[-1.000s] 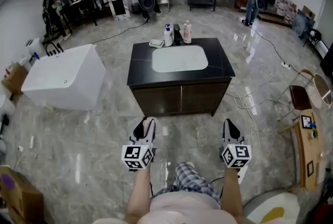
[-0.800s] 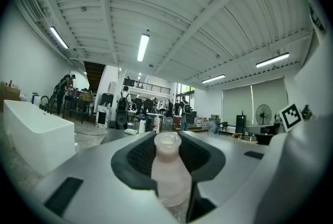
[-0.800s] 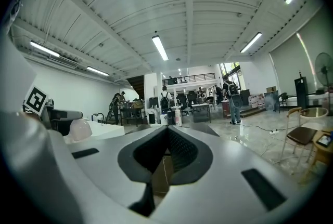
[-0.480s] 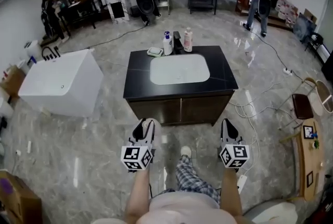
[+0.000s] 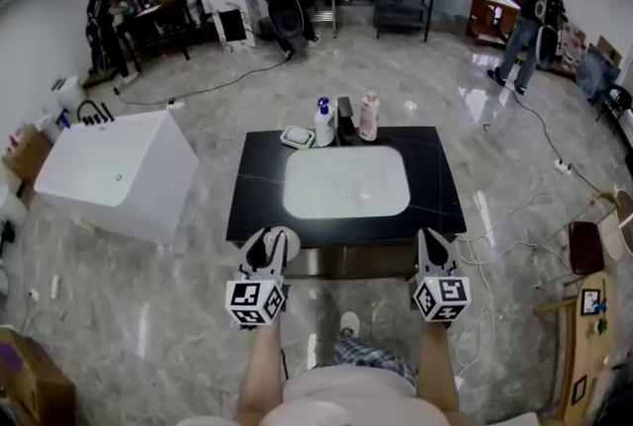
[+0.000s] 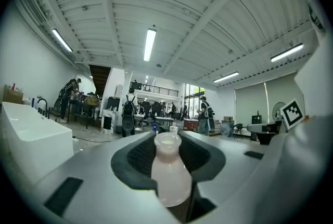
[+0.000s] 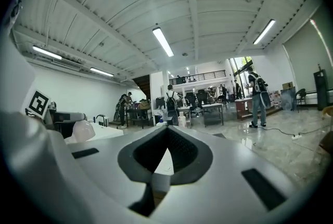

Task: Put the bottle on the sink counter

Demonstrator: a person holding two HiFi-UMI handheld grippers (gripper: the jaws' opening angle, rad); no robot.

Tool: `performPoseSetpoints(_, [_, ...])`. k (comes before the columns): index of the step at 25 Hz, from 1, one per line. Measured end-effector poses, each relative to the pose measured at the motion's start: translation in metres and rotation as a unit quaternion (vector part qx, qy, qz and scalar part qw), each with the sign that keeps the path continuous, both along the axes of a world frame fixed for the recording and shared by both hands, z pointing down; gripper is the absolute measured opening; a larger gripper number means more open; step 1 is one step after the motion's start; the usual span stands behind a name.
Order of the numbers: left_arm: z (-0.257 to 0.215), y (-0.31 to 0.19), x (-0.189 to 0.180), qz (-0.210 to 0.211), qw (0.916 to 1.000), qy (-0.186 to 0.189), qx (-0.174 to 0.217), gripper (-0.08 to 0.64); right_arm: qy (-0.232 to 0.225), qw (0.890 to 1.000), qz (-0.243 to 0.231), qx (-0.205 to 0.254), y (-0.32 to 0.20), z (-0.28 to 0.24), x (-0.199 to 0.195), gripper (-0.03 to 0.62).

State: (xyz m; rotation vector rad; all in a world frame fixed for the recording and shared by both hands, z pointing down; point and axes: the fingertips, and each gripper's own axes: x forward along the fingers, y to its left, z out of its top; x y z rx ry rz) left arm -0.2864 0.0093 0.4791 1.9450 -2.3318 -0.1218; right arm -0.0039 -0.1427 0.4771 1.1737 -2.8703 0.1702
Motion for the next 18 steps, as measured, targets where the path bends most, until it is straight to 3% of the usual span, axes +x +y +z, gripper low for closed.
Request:
performPoseSetpoints(8, [-0.012,-0.130,-0.054,-0.016,0.9996,-0.020,0.012,0.143,0.005,1.000,-0.026,0.007,-0.147,-0.006,-0.069,0.015])
performPoseSetpoints(18, [-0.016,-0.200,-0.076,-0.012,0.9998,-0.013,-0.001,0.143,0.002,0.999,-0.042,0.001,-0.202,-0.015,-0.108,0.015])
